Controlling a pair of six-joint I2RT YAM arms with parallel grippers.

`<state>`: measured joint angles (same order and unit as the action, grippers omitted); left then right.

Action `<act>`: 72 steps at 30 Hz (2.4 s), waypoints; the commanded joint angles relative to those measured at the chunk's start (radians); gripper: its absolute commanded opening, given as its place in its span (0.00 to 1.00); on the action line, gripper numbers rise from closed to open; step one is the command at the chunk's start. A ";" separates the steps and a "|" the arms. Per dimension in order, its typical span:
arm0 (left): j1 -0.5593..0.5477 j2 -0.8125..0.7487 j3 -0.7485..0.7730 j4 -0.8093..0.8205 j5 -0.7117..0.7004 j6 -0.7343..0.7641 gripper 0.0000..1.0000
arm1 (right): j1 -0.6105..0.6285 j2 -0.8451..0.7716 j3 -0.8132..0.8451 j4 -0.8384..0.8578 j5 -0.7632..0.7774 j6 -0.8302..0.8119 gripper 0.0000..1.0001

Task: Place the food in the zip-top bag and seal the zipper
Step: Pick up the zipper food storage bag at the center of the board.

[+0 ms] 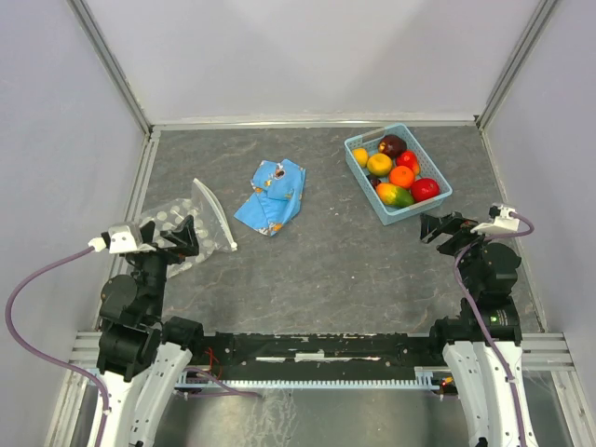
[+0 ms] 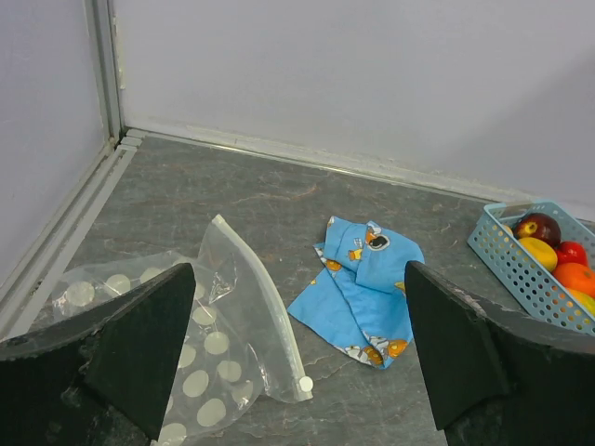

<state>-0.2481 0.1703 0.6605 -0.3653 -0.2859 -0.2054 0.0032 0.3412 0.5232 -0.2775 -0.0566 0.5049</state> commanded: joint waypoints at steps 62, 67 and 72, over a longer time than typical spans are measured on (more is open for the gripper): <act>-0.202 1.428 0.626 -0.389 -0.680 -0.393 0.92 | 0.251 -0.014 -0.040 0.063 0.239 -0.016 0.99; -0.217 1.536 0.684 -0.397 -0.743 -0.403 0.91 | 0.250 0.002 -0.033 0.054 0.241 -0.018 0.99; -0.218 1.664 0.747 -0.393 -0.771 -0.397 0.87 | 0.250 0.011 -0.033 0.055 0.234 -0.018 0.99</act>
<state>-0.4625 1.7622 1.3365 -0.7696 -0.9642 -0.5388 0.2489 0.3454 0.4801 -0.2493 0.1669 0.4995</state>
